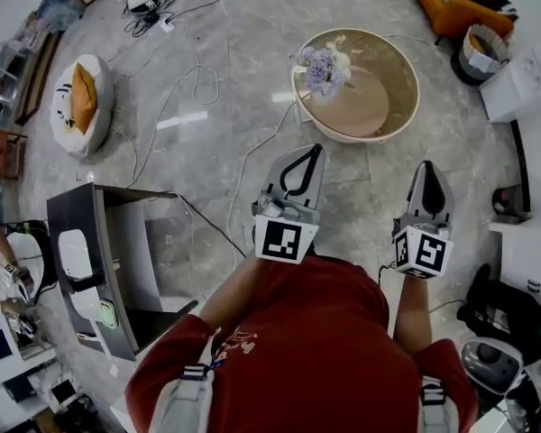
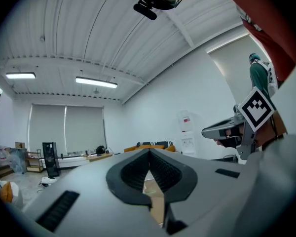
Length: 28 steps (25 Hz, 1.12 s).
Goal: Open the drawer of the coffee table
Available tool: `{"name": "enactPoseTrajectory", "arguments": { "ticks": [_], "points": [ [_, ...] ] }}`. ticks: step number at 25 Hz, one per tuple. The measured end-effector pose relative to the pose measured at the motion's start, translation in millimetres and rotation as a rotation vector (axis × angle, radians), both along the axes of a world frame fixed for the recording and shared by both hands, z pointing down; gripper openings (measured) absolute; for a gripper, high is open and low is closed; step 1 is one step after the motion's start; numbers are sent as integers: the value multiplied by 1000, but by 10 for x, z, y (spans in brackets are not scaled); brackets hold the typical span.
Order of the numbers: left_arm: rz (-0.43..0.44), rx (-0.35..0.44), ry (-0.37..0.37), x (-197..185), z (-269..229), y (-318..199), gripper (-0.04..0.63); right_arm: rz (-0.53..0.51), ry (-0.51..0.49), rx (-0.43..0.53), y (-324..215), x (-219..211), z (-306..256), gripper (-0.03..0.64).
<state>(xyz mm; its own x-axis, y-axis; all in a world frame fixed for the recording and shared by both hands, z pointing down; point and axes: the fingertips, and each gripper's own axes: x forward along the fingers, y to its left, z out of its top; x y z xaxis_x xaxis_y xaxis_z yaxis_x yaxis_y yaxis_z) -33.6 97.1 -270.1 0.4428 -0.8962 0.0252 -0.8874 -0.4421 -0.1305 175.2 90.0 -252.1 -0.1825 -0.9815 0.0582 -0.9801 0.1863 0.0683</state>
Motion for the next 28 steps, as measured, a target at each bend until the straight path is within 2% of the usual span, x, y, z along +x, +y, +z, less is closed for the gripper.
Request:
{"name": "enactPoseTrajectory", "arguments": {
  "ticks": [5,9,14,21,26,28],
  "points": [
    [67,-47,14,-419,53,-385,14,48,38,-24,-195,-404,43,25],
    [106,-11,8,-483,46,-604,14,76,29,-20,-301,-514,32,25],
    [110,-15,15,-501,79,-723,14,79,26,6,-438,-564,-11,25],
    [58,-76,6,-446,225,-763,14,45,-2,0,-587,-456,79,25],
    [29,-18,-44,-301,536,-827,14,-5,-8,-8,-737,-281,501,25],
    [16,-23,-53,-233,762,-862,14,-36,-17,-27,-785,-234,764,25]
  ]
}}
